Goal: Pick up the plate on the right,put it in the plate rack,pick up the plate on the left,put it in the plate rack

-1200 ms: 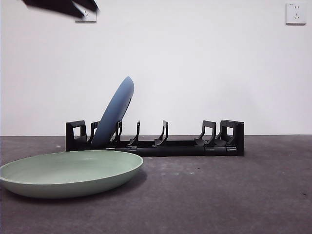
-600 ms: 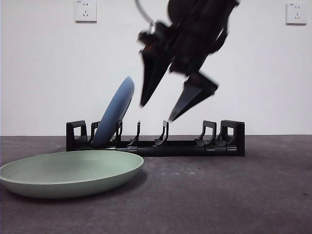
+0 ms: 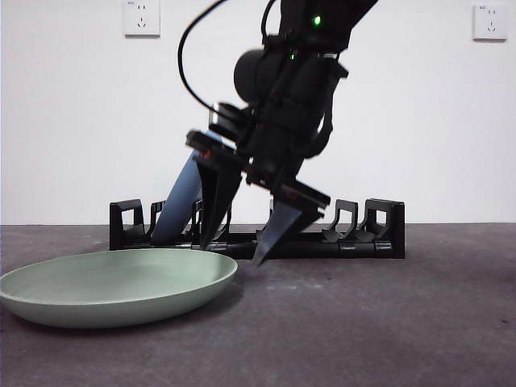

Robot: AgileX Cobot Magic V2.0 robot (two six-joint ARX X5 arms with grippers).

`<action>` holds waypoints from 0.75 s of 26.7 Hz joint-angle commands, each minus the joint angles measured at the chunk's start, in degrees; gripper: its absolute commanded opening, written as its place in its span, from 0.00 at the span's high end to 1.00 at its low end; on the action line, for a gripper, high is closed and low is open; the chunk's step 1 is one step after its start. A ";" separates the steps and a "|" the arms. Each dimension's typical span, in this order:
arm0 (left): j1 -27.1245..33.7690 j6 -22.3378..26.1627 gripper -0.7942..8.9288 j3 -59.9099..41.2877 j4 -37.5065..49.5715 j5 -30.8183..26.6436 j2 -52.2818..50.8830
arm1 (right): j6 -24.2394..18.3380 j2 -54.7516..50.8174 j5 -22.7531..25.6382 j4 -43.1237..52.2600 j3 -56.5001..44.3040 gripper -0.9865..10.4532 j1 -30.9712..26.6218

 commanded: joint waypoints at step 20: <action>-5.09 1.38 0.40 0.09 0.09 -0.24 2.84 | 2.62 3.80 0.09 2.62 -0.52 0.90 2.71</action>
